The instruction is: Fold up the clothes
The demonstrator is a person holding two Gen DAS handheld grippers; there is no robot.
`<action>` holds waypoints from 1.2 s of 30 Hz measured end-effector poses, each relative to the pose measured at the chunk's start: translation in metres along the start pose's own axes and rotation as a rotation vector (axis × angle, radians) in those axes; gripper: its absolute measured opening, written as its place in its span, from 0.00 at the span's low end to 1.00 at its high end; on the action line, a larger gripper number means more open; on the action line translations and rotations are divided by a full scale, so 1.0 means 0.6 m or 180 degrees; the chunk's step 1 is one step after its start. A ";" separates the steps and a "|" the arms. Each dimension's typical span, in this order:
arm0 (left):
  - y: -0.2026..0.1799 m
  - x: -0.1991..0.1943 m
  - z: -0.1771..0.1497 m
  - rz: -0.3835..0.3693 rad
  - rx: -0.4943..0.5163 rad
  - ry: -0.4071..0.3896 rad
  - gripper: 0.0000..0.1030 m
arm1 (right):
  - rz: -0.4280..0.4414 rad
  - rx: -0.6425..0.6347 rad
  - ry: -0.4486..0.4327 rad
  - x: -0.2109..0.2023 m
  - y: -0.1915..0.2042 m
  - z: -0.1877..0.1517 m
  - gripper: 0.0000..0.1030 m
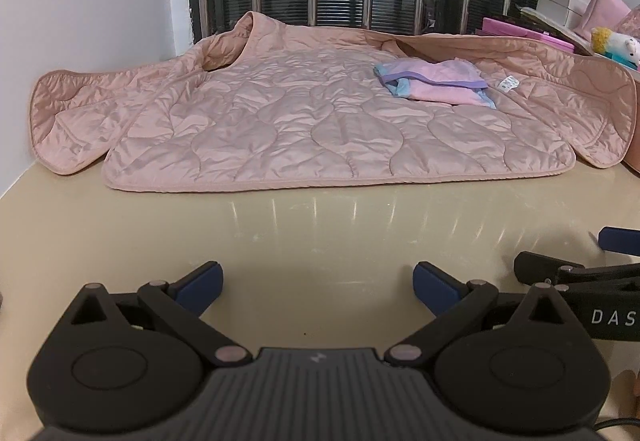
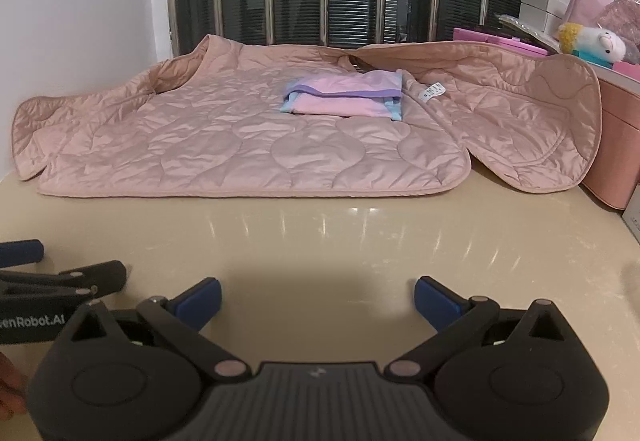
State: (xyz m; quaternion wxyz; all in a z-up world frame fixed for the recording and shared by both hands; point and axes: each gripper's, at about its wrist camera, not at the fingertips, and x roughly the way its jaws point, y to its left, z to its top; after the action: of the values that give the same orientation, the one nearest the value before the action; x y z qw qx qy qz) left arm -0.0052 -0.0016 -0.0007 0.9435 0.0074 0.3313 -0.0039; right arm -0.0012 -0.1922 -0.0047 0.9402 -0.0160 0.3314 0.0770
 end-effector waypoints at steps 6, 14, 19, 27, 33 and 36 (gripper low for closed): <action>-0.002 -0.001 -0.001 0.0054 -0.0040 0.0000 0.99 | -0.0003 -0.0004 0.0000 0.000 0.002 0.000 1.00; 0.000 0.000 0.000 0.0049 -0.0054 0.0001 0.99 | 0.0043 -0.0029 -0.0001 -0.001 0.002 0.000 1.00; 0.002 0.000 0.000 0.0042 -0.0049 0.0000 1.00 | 0.0069 -0.0054 -0.0001 -0.003 0.002 -0.001 1.00; -0.001 0.000 -0.001 0.0052 -0.0057 0.0001 1.00 | 0.0063 -0.0061 -0.0003 -0.004 0.005 -0.002 1.00; -0.001 -0.001 -0.001 0.0050 -0.0055 0.0000 1.00 | 0.0068 -0.0063 -0.0004 -0.004 0.005 -0.002 1.00; -0.002 -0.001 -0.001 0.0050 -0.0055 0.0000 1.00 | 0.0069 -0.0063 -0.0006 -0.004 0.005 -0.002 1.00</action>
State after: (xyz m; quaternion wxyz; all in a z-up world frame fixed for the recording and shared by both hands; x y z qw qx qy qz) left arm -0.0061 -0.0028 -0.0008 0.9435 0.0019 0.3312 0.0065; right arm -0.0040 -0.1896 -0.0041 0.9394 -0.0216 0.3299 0.0905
